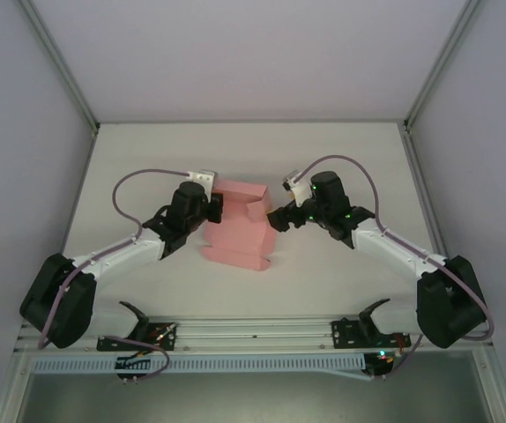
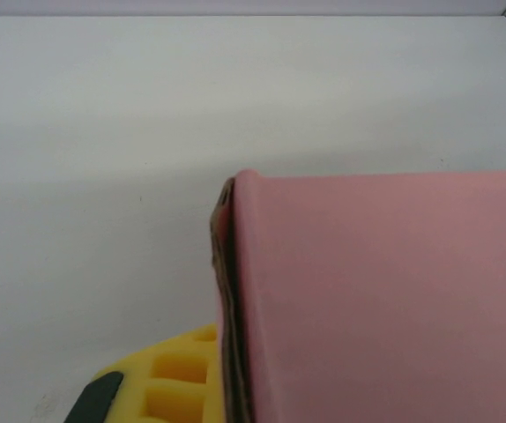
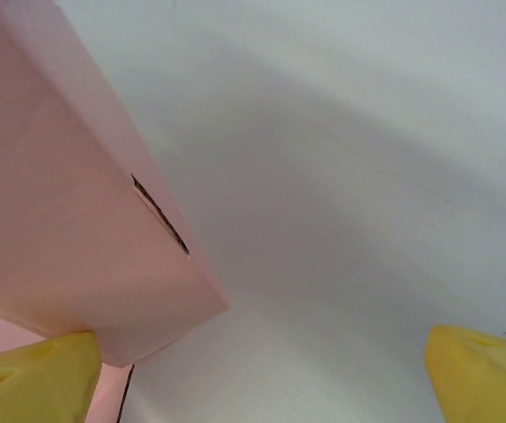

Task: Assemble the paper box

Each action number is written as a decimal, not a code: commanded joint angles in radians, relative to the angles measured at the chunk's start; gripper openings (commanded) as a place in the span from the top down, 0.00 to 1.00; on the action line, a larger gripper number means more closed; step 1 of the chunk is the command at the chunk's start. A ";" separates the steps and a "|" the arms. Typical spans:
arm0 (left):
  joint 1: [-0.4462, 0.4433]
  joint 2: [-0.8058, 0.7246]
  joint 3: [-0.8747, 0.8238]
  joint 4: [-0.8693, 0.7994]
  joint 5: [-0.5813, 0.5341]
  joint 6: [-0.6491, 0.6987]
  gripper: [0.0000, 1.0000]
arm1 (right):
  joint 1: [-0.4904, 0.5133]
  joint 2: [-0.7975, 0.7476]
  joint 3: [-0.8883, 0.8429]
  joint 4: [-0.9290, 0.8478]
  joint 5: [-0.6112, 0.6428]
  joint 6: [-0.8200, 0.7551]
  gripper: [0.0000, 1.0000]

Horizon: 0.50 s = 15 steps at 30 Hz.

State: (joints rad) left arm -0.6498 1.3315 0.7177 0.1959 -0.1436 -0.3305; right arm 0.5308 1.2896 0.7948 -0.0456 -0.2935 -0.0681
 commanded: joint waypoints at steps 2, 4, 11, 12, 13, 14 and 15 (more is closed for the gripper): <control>-0.004 -0.025 -0.006 -0.001 -0.028 0.002 1.00 | 0.009 -0.112 -0.016 -0.059 0.156 0.024 0.05; 0.001 -0.026 -0.005 -0.006 -0.031 0.006 1.00 | 0.007 -0.170 -0.036 -0.114 0.227 0.049 0.05; 0.006 -0.034 -0.006 -0.007 -0.024 0.023 1.00 | -0.025 -0.328 -0.089 -0.200 0.176 0.040 0.08; 0.007 -0.035 -0.007 -0.005 -0.018 0.024 1.00 | -0.026 -0.335 -0.088 -0.196 0.147 0.031 0.09; 0.006 -0.035 -0.006 -0.005 -0.016 0.025 1.00 | -0.029 -0.337 -0.087 -0.187 0.123 0.022 0.09; 0.007 -0.036 -0.007 -0.005 -0.011 0.028 1.00 | -0.031 -0.333 -0.084 -0.178 0.092 0.009 0.09; 0.007 -0.035 -0.007 -0.004 -0.004 0.029 1.00 | -0.033 -0.325 -0.078 -0.165 0.060 -0.004 0.09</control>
State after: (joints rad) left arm -0.6495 1.3277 0.7177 0.1936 -0.1558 -0.3264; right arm 0.5037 0.9615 0.7227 -0.2127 -0.1452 -0.0399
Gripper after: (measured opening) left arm 0.062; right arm 0.910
